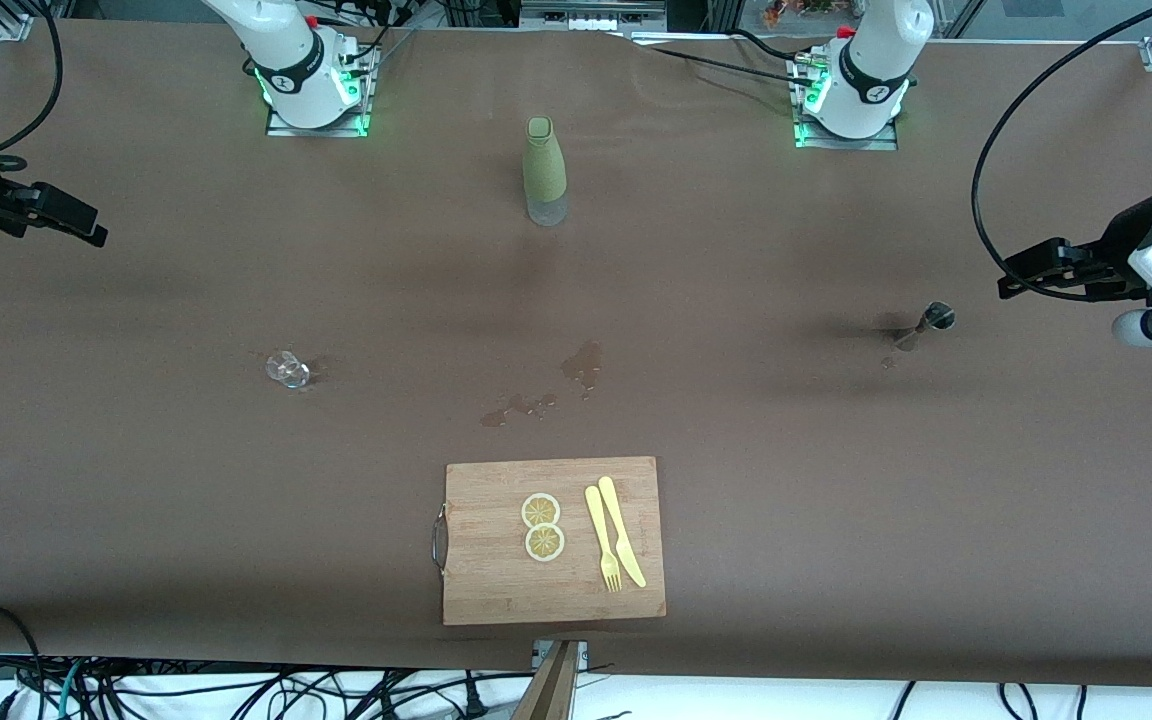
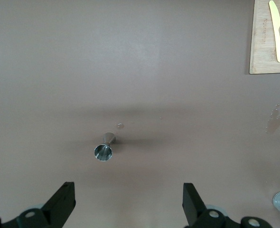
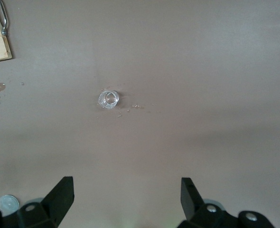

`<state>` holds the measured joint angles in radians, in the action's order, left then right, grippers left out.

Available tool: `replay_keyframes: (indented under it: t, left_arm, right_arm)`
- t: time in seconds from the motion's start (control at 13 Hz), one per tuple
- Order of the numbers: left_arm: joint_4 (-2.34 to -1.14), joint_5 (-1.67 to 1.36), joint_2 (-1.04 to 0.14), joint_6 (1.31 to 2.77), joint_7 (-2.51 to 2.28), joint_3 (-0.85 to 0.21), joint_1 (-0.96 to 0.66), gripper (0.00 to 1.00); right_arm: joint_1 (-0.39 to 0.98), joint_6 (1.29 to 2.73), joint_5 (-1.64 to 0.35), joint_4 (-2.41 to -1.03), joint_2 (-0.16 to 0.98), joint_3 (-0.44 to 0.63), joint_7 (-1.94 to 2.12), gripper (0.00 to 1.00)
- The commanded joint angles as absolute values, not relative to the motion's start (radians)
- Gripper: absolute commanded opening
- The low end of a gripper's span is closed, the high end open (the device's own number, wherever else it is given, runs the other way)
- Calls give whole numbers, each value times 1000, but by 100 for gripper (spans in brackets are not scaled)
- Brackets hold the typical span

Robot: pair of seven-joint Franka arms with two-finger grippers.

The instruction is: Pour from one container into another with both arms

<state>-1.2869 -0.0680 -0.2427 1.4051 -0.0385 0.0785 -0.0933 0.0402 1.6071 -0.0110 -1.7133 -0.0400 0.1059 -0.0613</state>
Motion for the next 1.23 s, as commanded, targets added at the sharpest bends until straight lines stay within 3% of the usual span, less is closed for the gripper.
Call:
replay_keyframes:
  t: [0.0, 0.46, 0.69, 1.15]
  left_arm:
    - [-1298, -64, -222, 1396, -40, 78, -94, 100]
    - [-1298, -71, -241, 1384, -38, 80, -81, 100]
    - [-1298, -149, -274, 1362, -35, 83, 6, 100]
    - [-1319, -153, -331, 1355, 447, 107, 129, 100]
  right_arm:
    - [34, 1595, 0, -1697, -35, 103, -58, 100]
    - [34, 1595, 2, -1697, -34, 103, -58, 100]
    - [32, 1595, -3, -1697, -34, 104, -55, 100]
    - [28, 1606, -34, -1697, -5, 167, 138, 100]
